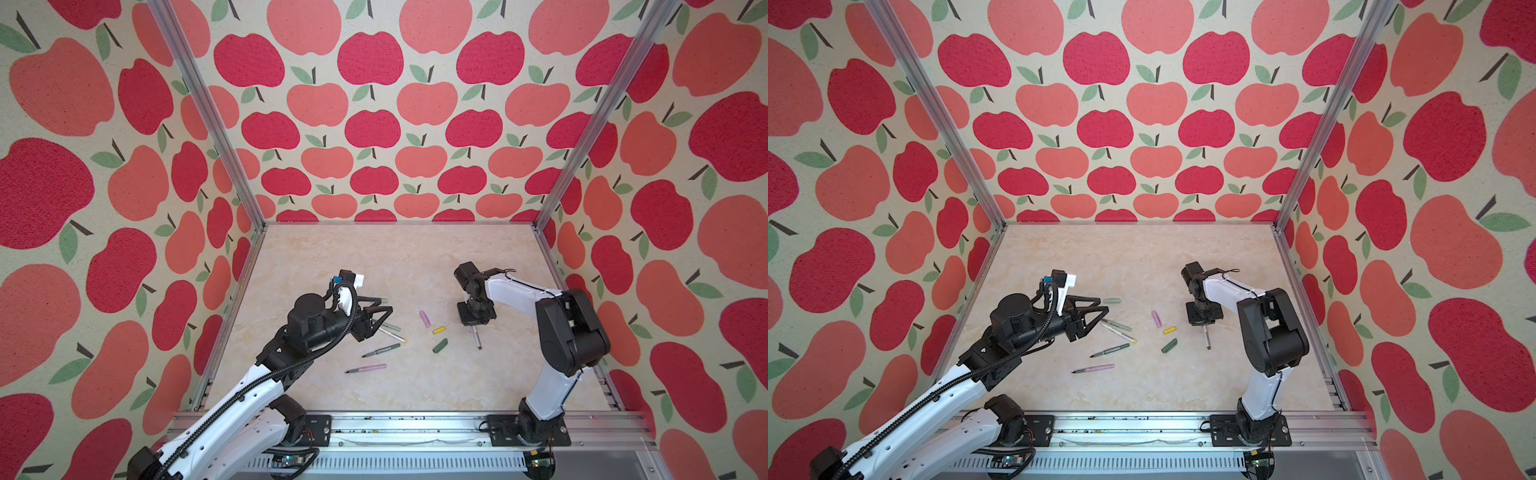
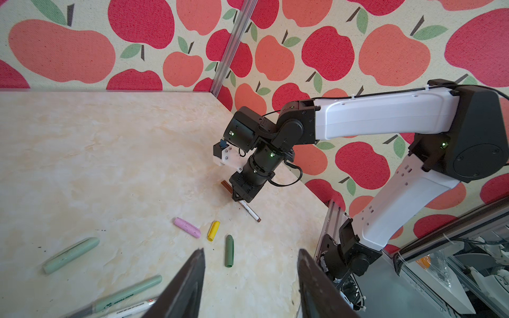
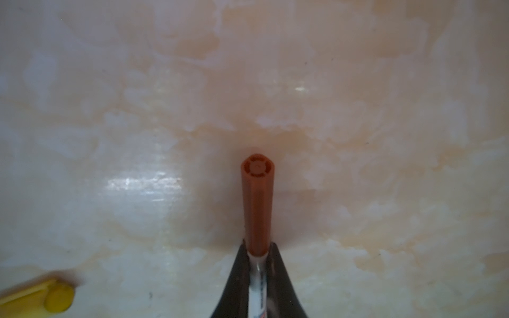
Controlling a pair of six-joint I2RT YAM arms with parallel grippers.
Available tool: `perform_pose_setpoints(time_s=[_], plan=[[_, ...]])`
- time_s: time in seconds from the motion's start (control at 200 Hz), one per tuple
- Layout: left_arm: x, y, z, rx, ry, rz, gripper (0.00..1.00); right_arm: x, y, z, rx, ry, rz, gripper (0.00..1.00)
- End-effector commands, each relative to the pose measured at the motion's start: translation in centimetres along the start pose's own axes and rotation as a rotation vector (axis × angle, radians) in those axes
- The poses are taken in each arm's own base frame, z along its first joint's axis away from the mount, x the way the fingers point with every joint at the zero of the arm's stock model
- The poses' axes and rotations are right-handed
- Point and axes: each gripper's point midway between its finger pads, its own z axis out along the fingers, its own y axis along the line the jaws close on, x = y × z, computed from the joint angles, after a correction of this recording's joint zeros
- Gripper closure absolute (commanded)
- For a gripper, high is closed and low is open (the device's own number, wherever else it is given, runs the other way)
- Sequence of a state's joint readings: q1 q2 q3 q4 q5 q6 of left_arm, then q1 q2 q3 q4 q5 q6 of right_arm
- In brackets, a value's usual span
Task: Insert the pens into the pen caps
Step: 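Carry the brown-capped white marker away and set it on the table with the right gripper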
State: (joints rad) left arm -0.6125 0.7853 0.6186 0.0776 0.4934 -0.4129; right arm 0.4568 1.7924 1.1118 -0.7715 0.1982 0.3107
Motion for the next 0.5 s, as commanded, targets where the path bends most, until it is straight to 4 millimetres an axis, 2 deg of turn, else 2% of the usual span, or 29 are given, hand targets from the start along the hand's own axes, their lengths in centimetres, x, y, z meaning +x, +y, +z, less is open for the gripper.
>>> perform_pose_setpoints(time_s=[0.0,0.135,0.285,0.495], plan=[[-1.59,-0.97,-0.21,0.022,-0.038,0.013,0.44,-0.69,-0.32,0.32,0.018,-0.004,0.006,1.00],[-1.65,-1.03,-0.13,0.026,-0.038,0.012,0.44,-0.59,-0.40,0.62,0.025,0.003,0.007,1.00],[-1.76,-1.16,-0.22,0.030,-0.040,0.014,0.44,-0.50,-0.45,0.81,0.031,0.007,0.009,0.94],[-1.66,-1.16,-0.59,0.022,-0.043,0.016,0.44,-0.39,-0.48,0.91,0.032,0.009,0.011,0.91]])
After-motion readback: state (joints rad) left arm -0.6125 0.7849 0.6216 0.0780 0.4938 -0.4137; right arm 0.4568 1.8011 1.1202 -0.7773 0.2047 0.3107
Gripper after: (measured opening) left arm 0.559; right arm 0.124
